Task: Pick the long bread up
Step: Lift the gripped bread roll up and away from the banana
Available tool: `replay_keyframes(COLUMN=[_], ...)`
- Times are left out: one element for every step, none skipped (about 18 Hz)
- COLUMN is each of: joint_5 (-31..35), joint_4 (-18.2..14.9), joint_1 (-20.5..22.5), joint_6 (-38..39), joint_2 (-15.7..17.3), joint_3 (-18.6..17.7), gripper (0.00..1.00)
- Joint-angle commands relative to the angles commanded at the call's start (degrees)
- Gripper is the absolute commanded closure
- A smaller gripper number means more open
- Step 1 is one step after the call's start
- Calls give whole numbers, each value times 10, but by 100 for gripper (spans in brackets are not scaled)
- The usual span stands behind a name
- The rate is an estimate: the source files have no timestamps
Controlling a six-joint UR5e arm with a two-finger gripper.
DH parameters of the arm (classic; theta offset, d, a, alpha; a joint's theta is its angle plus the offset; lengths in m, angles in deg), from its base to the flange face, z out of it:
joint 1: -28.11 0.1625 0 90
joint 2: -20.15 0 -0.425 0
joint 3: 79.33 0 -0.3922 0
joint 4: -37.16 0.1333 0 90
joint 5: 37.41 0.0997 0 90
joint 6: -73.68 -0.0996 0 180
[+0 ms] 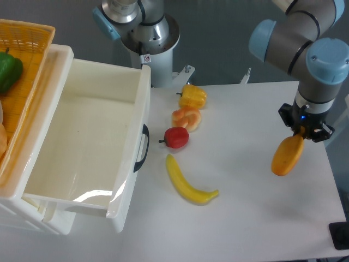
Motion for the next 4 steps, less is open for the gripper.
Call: replay_keyframes(joint_5=[-2,-3,-3,-3], joint_4=[-3,-4,-4,-4], joint_1=[0,0,0,0], joint_6=[0,1,1,1], joint_2=[1,2,2,2], joint_3=[0,0,-1,-1], gripper=[100,100,100,100])
